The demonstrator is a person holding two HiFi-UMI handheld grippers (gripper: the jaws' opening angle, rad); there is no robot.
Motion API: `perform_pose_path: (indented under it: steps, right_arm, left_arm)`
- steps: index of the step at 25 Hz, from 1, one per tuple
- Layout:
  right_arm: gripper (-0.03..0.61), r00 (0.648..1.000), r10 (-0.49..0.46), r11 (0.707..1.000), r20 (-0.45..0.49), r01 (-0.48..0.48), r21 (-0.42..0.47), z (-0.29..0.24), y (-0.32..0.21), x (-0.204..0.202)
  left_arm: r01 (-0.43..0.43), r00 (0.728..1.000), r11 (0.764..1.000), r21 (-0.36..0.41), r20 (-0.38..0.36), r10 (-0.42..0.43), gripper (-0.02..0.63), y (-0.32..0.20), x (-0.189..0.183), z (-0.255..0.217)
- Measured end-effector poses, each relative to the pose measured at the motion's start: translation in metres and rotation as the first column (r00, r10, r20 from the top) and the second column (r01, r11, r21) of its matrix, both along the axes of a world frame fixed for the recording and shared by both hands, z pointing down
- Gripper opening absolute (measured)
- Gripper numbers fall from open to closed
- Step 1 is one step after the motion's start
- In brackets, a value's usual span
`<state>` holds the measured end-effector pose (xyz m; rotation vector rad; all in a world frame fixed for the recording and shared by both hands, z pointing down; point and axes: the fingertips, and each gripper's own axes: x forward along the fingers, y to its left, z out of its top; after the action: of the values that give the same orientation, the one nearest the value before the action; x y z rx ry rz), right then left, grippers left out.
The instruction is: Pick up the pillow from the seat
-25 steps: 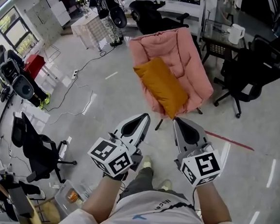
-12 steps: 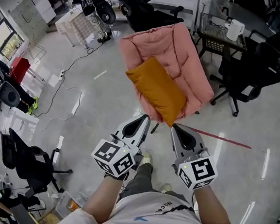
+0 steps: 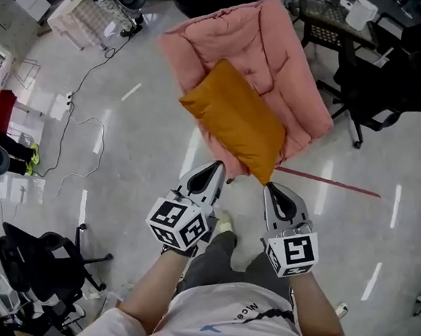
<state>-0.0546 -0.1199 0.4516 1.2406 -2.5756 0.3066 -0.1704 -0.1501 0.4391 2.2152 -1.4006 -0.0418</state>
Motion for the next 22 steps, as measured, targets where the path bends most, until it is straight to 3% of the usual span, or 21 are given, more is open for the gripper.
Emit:
perform_pose_path:
  steps: [4,7,10,15,22]
  right_arm:
    - [0.017,0.997,0.038,0.998,-0.066,-0.042,-0.055,0.055,-0.012,-0.001]
    - [0.024,0.992,0.047,0.994,-0.119,-0.058,-0.092,0.095,-0.018,0.002]
    - [0.095,0.988,0.048,0.988,-0.145,-0.068,-0.140,0.134,-0.028,0.002]
    - [0.179,0.970,0.044,0.981,-0.239,-0.088,-0.175,0.216,-0.046,0.014]
    - [0.239,0.917,0.032,0.983,-0.397,-0.101,-0.154,0.310,-0.061,0.026]
  left_arm:
    - [0.037,0.998,0.995,-0.098,-0.038,-0.041,0.017,-0.029,-0.019,0.059]
    - [0.064,0.997,0.986,-0.155,-0.041,-0.071,0.076,-0.047,-0.026,0.099]
    - [0.094,0.994,0.975,-0.200,-0.031,-0.102,0.143,-0.067,-0.032,0.137]
    - [0.177,0.981,0.948,-0.265,-0.031,-0.192,0.194,-0.097,-0.042,0.203]
    - [0.312,0.940,0.902,-0.298,-0.039,-0.338,0.286,-0.132,-0.066,0.269]
